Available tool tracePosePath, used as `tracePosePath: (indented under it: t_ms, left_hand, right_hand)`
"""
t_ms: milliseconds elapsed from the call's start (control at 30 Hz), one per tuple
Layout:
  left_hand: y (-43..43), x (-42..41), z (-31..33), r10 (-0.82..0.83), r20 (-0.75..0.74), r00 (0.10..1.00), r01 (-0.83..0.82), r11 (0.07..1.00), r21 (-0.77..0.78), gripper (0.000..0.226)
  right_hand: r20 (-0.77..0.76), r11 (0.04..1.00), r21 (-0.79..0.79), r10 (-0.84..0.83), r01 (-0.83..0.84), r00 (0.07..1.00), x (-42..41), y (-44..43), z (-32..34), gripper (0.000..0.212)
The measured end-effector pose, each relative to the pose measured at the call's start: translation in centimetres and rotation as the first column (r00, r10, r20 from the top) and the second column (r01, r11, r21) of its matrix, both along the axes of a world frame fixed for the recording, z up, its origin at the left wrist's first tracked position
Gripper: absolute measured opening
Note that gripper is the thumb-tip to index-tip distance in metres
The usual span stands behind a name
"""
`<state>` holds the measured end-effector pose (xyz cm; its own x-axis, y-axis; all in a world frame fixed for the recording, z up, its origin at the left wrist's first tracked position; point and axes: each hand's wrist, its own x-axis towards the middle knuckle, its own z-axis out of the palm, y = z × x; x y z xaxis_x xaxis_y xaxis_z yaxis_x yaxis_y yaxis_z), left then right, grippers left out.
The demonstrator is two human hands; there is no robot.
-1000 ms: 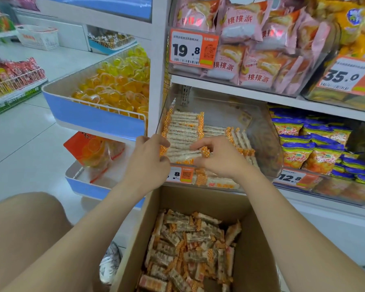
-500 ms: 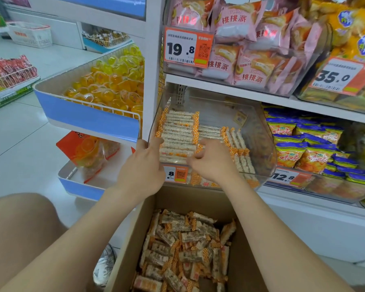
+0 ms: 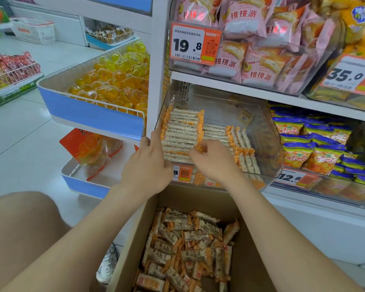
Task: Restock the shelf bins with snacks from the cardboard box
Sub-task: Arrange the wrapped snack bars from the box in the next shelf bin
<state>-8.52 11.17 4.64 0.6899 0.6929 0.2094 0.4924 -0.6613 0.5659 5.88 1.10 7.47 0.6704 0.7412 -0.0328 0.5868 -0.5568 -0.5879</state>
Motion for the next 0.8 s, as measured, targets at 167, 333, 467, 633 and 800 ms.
tracePosePath:
  t_ms: [167, 333, 467, 633, 800]
  left_hand:
    - [-1.6, -0.7, -0.4, 0.127, 0.063, 0.990, -0.142, 0.873, 0.467, 0.042]
    - [-5.5, -1.0, -2.5, -0.176, -0.115, 0.978, 0.193, 0.970, 0.150, 0.009]
    - [-7.9, -0.5, -8.0, -0.488, -0.562, 0.668, 0.480, 0.860, -0.176, 0.012]
    - [-10.0, 0.3, -16.4, -0.667, -0.672, 0.321, 0.445, 0.733, -0.515, 0.024]
    - [-11.5, -0.1, -23.5, -0.701, -0.663, 0.263, 0.325, 0.711, -0.624, 0.023]
  right_hand:
    - [0.247, 0.902, 0.428, -0.058, -0.055, 0.967, -1.8, -5.2, -1.7, 0.018]
    - [0.033, 0.957, -0.002, 0.291, -0.291, 0.956, -3.5, -11.0, -7.7, 0.023]
    - [-0.293, 0.814, -0.364, 0.360, -0.452, 0.886, -2.8, -13.5, -15.4, 0.014]
    - [-0.404, 0.846, -0.414, 0.160, -0.336, 0.901, -3.5, -15.1, -23.3, 0.043]
    - [-0.479, 0.731, -0.548, 0.124, -0.407, 0.869, -4.7, -15.6, -28.7, 0.010]
